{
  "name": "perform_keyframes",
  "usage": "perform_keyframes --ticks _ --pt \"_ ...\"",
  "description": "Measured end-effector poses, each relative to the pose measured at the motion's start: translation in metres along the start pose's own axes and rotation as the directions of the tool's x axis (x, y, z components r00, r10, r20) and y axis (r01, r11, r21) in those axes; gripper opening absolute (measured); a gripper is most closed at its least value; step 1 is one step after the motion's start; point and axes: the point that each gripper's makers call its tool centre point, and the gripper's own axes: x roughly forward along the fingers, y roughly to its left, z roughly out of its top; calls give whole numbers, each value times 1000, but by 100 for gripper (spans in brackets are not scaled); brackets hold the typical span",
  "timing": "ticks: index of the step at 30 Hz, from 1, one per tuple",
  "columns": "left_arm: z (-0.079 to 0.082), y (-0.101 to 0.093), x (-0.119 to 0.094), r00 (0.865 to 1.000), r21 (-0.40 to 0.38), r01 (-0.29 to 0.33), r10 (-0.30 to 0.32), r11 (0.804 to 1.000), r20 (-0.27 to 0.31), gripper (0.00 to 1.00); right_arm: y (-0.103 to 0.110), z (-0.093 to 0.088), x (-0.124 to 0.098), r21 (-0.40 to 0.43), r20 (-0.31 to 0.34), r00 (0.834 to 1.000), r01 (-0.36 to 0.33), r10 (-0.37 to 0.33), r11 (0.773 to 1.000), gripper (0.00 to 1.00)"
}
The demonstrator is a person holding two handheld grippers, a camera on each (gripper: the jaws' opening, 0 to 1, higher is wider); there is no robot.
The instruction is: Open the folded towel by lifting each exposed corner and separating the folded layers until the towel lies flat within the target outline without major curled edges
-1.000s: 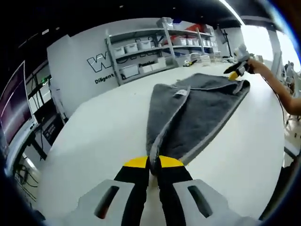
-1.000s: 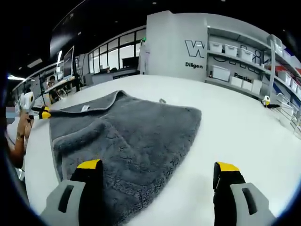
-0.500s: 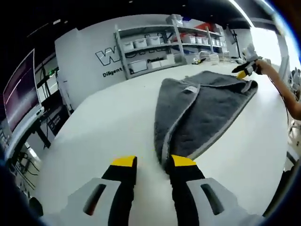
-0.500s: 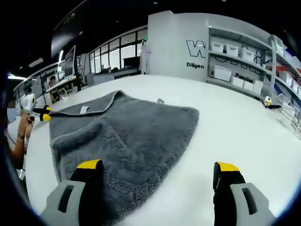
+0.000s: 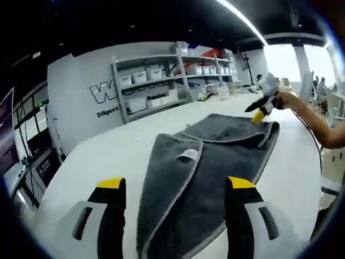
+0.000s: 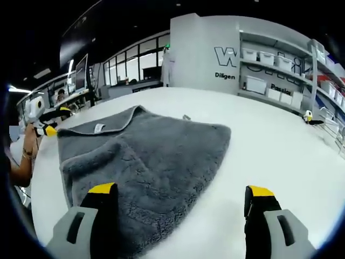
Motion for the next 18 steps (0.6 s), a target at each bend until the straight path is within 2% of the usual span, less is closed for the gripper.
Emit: perform_keyframes --ticks 2,4,8,11,13,16,18 --pt "10 -14 13 999 4 50 -50 999 15 65 0 0 0 0 1 1000 -2 2 1000 99" --pt "16 -27 26 996 17 95 -95 995 -1 61 1 0 1 1 -2 1000 -5 5 1000 99" --pt "24 -40 53 992 108 124 -120 986 -48 60 3 2 0 -2 3 1000 -11 11 1000 99" --pt "30 -49 74 986 101 159 -154 982 -59 53 5 4 0 -3 10 1000 -17 17 1000 99" --pt "30 -53 82 983 110 175 -168 978 -76 48 6 4 -1 -1 12 1000 -19 19 1000 99" --pt "28 -53 99 982 164 167 -149 972 -119 45 7 6 -1 1 19 1000 -24 24 1000 99" --pt "28 -52 109 981 173 167 -145 971 -130 42 8 7 -1 -3 20 999 -29 29 1000 99"
